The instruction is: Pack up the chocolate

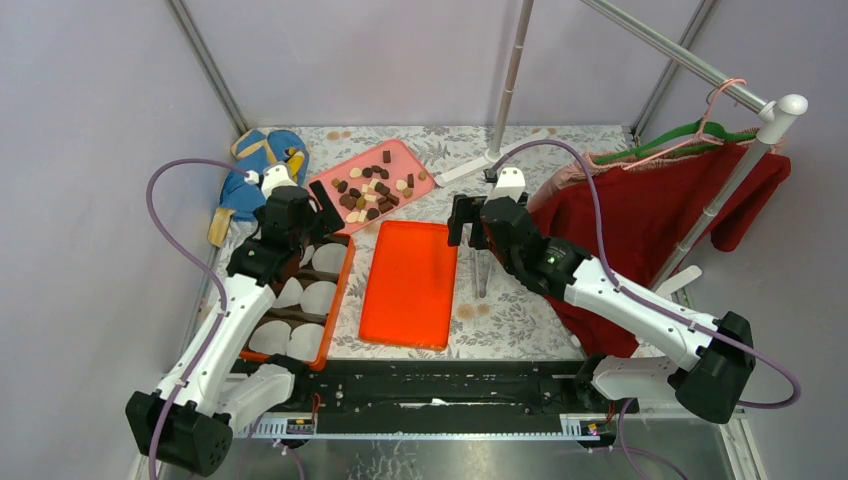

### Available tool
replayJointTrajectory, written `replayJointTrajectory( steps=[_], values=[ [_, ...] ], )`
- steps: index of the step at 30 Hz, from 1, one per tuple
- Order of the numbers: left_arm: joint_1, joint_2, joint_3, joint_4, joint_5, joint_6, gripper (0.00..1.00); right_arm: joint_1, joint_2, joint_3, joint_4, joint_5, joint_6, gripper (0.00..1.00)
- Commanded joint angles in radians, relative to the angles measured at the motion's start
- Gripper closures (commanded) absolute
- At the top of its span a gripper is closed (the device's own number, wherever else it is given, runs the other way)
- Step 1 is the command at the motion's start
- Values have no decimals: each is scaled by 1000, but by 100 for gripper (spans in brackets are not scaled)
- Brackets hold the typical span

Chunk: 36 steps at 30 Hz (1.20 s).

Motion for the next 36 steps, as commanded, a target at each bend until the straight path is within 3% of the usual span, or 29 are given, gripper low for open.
replayJointTrajectory(
  steps=[1, 8, 14, 18, 20, 28, 32, 36],
  values=[
    [-4, -22, 28, 9, -94, 29, 1, 8, -13, -7, 38, 20, -4, 0],
    [-5, -38, 12, 15, -12, 74, 1, 8, 14, -8, 42, 21, 1, 0],
    [-5, -49, -16, 23, 111, 149, 1, 7, 50, -4, 15, 108, 64, 0],
    [-7, -6, -55, 35, 205, 131, 1, -20, 198, 134, -208, -4, 90, 0],
    [-10, 33, -63, 30, 218, 117, 1, -22, 255, 147, -262, -28, 104, 0],
    [-15, 111, -91, 25, 264, 82, 2, -27, 275, 49, -218, -62, 169, 0],
    [-18, 184, -96, 60, 302, 56, 8, -30, 280, 45, -206, -62, 176, 0],
    [-20, 283, -59, 78, 227, 31, 9, -32, 285, 66, -211, -60, 179, 0]
  ],
)
